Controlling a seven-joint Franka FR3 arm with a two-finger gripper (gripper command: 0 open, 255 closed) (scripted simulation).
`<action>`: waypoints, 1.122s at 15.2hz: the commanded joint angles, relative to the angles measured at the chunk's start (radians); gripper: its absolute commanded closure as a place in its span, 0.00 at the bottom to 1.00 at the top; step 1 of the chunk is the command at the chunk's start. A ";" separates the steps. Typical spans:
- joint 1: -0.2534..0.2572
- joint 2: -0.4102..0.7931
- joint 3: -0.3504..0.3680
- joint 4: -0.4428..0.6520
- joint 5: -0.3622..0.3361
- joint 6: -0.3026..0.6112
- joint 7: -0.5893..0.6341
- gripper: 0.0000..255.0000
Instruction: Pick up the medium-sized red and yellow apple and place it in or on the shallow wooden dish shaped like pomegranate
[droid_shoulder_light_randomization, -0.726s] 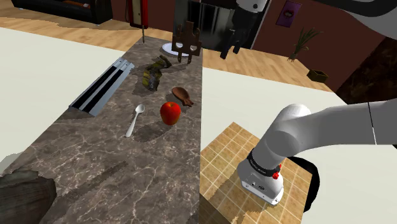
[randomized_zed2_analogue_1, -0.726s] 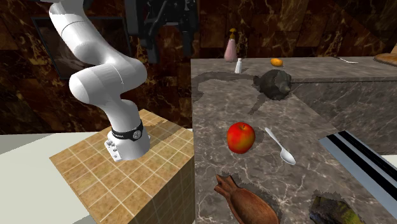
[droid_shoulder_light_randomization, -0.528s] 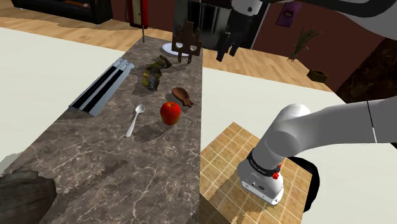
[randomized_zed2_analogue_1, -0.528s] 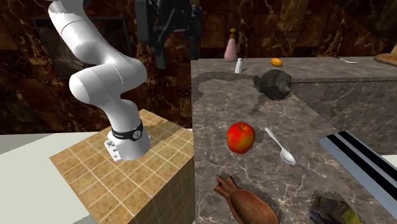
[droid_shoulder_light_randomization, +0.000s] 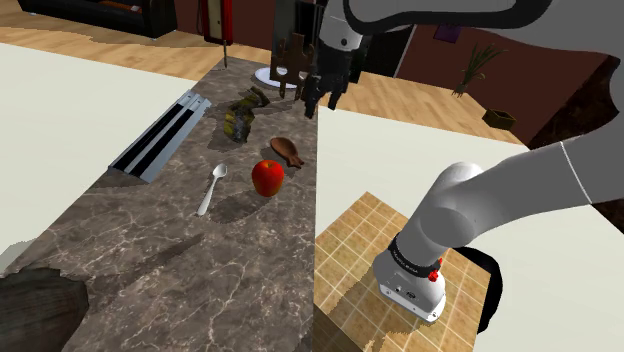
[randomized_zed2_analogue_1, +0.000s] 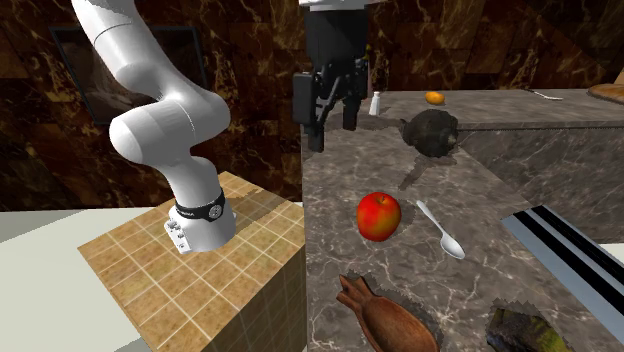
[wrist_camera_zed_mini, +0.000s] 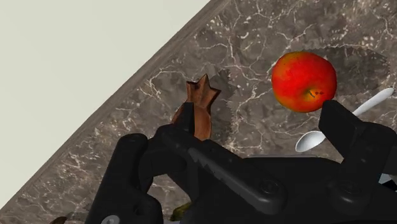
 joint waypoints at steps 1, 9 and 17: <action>0.013 0.060 0.023 0.004 0.024 0.041 0.031 0.00; 0.057 0.310 0.095 0.058 0.095 0.186 0.123 0.00; 0.069 0.394 0.116 0.023 0.110 0.297 0.140 0.00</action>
